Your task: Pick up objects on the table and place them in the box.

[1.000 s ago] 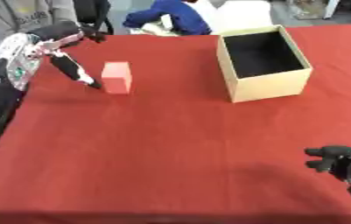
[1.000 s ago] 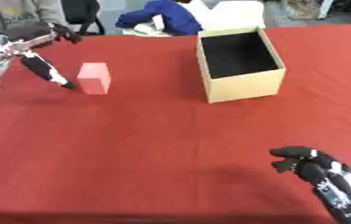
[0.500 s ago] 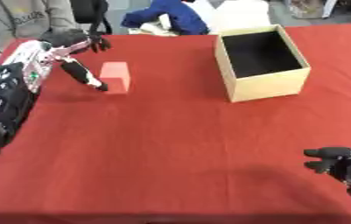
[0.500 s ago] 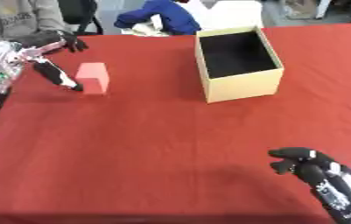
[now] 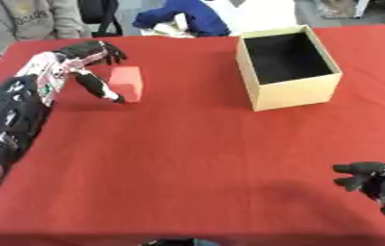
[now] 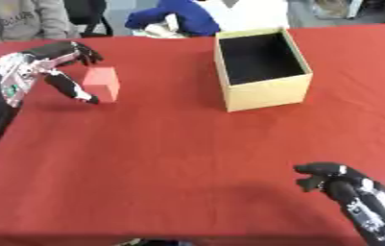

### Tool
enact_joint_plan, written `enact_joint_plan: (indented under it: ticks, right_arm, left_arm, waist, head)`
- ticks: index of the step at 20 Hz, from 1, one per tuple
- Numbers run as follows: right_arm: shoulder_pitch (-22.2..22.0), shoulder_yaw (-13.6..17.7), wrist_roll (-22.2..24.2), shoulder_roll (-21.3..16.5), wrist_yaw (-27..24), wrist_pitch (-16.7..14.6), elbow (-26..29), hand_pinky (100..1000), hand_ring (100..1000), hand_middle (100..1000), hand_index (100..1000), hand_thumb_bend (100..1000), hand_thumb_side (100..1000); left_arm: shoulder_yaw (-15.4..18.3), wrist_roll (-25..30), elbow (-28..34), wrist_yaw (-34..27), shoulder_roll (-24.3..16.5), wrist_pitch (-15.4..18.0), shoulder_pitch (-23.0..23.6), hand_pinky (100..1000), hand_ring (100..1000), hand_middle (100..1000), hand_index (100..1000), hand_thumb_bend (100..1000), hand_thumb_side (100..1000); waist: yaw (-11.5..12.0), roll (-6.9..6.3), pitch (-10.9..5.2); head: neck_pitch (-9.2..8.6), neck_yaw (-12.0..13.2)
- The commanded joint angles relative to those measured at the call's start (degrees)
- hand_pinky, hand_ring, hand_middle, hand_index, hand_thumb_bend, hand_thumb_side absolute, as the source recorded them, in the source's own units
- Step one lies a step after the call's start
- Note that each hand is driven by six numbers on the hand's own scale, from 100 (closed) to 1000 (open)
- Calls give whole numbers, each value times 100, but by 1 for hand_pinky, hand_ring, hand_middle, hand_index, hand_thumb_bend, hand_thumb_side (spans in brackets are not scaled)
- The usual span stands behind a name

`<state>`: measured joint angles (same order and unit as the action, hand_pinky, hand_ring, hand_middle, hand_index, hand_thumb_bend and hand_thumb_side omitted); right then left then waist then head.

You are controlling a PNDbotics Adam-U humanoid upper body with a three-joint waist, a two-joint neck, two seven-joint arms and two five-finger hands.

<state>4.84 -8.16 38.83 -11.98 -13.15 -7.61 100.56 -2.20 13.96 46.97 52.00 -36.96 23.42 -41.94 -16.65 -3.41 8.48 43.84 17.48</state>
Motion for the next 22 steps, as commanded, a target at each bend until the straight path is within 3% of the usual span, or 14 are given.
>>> enact_joint_plan:
  ticks: [1, 6, 11, 22]
  right_arm:
    - [48, 9, 21, -77, 26, -22, 64, 844, 900, 574, 823, 100, 643]
    - [43, 10, 23, -68, 35, -27, 62, 844, 901, 575, 823, 100, 643]
    - [40, 7, 32, -64, 37, -28, 60, 844, 901, 575, 824, 100, 643]
    - [39, -33, 80, -81, 22, -16, 53, 845, 901, 575, 824, 100, 642]
  left_arm:
    - [54, -117, -36, 89, -112, -22, -125, 778, 687, 668, 850, 736, 371]
    - [70, -328, -59, 127, -97, -97, -116, 773, 548, 453, 701, 666, 254]
    - [95, -581, -16, 17, -101, -224, -102, 760, 469, 270, 561, 602, 158]
    - [-33, -327, 774, -1096, -71, -246, -440, 784, 451, 244, 547, 498, 119]
  waist:
    - [-12, 10, -63]
    - [-22, 19, -54]
    - [-32, 26, -56]
    - [-71, 9, -100]
  head:
    - [28, 4]
    - [28, 10]
    - [28, 3]
    - [28, 40]
